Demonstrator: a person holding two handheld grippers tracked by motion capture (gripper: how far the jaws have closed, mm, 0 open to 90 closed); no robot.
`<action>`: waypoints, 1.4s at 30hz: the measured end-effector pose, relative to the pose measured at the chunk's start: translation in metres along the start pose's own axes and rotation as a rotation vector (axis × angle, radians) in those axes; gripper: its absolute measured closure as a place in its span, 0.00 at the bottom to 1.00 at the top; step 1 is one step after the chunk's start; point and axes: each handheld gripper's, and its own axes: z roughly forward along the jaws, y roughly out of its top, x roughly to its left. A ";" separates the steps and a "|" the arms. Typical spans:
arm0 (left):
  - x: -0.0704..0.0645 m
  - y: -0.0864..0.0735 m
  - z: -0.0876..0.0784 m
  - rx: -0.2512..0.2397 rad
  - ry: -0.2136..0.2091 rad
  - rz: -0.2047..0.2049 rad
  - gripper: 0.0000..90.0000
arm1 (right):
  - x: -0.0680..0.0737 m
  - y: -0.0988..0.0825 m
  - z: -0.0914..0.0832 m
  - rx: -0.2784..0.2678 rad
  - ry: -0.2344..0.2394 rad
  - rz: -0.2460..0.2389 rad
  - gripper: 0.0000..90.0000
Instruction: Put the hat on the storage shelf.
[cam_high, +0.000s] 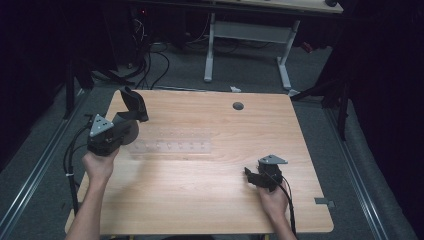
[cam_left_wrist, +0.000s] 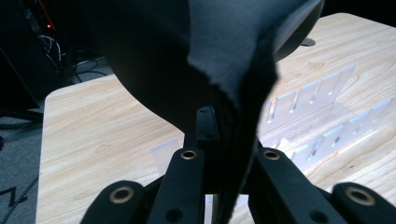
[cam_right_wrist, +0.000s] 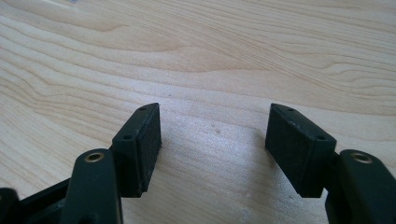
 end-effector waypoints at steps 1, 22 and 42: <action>0.001 -0.001 0.001 0.001 -0.001 0.001 0.96 | 0.000 0.000 0.000 0.000 0.000 0.000 0.40; 0.001 -0.010 0.003 -0.026 0.013 0.015 0.96 | 0.001 0.000 0.000 0.002 -0.003 0.005 0.40; 0.008 -0.040 0.006 -0.075 0.060 -0.026 0.96 | 0.001 0.000 0.000 0.001 0.004 0.000 0.39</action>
